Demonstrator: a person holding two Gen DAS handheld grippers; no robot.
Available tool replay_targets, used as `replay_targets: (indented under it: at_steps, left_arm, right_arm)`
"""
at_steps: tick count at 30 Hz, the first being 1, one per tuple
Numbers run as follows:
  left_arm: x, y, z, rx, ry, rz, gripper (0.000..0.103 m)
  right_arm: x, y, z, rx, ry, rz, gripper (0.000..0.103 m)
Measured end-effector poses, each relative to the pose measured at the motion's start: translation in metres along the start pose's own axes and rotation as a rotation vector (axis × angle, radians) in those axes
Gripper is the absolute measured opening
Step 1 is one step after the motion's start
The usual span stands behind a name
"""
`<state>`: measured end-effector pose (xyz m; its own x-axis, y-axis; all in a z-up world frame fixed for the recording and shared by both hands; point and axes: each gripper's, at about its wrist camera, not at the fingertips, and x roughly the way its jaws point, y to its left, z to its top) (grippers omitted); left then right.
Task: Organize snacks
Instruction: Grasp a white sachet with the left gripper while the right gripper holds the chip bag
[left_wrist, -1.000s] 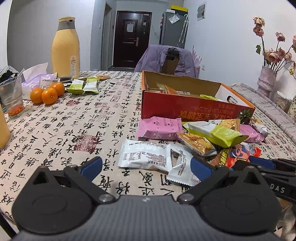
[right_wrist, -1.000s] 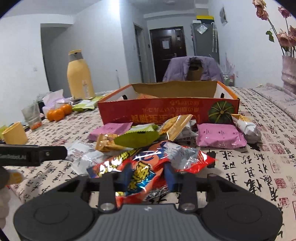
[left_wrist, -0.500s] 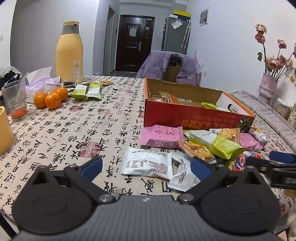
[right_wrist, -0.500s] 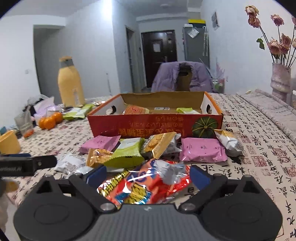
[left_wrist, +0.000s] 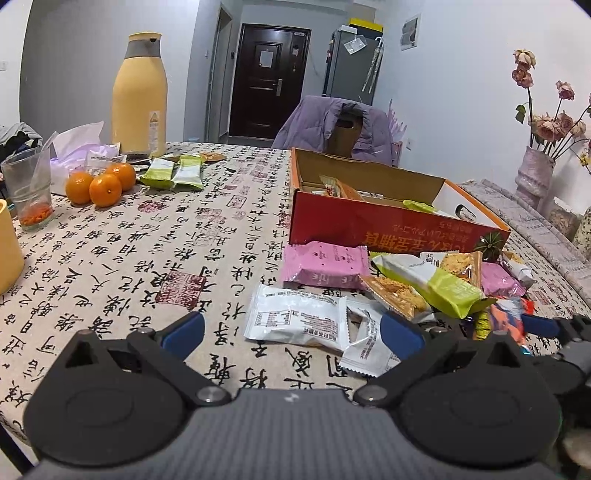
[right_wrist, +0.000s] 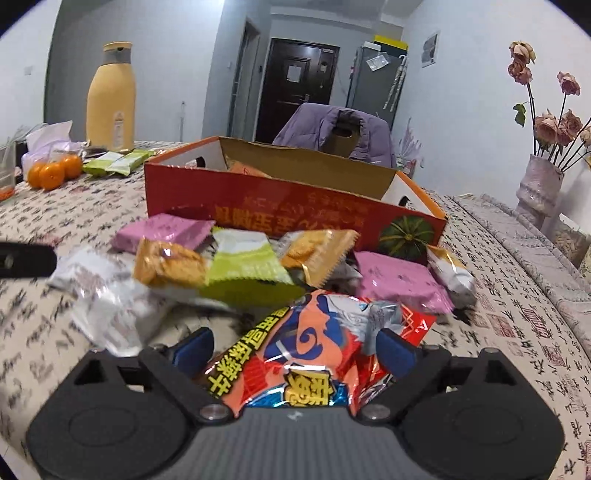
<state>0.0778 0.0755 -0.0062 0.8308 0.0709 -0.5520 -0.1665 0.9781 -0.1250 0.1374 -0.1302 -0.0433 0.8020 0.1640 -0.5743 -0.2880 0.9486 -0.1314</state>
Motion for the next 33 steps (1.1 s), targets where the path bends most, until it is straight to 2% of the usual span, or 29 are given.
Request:
replay_targets:
  at_steps: [6, 12, 17, 22, 25, 26, 27, 29, 33]
  left_arm:
    - [0.005, -0.001, -0.001, -0.004, 0.014, 0.0, 0.103]
    - [0.004, -0.001, -0.001, -0.004, 0.013, 0.011, 0.103]
    - [0.005, -0.003, -0.001, -0.002, 0.018, 0.011, 0.103]
    - [0.004, -0.004, -0.002, 0.0, 0.017, 0.011, 0.103]
    - [0.003, -0.003, -0.002, -0.001, 0.015, 0.012, 0.103]
    - [0.004, -0.003, -0.002, -0.001, 0.016, 0.012, 0.103]
    - [0.004, -0.002, -0.002, -0.001, 0.018, 0.012, 0.103]
    - [0.005, -0.001, -0.002, 0.0, 0.022, 0.016, 0.103]
    - [0.008, 0.002, -0.001, 0.007, 0.027, 0.03, 0.103]
  right_arm:
    - [-0.009, -0.036, -0.012, 0.004, 0.019, 0.045, 0.094]
    - [-0.006, -0.065, -0.01, 0.123, 0.042, 0.042, 0.094]
    - [0.004, -0.063, -0.01, 0.145, 0.06, -0.028, 0.094]
    - [0.006, -0.059, -0.014, 0.116, 0.062, -0.033, 0.091]
    - [0.002, -0.062, -0.016, 0.099, 0.058, 0.007, 0.085]
    - [-0.001, -0.063, -0.017, 0.09, 0.056, 0.022, 0.078]
    - [-0.003, -0.064, -0.018, 0.082, 0.05, 0.037, 0.067]
    - [-0.007, -0.065, -0.019, 0.059, 0.038, 0.054, 0.058]
    - [-0.012, -0.069, -0.02, 0.072, 0.011, 0.088, 0.054]
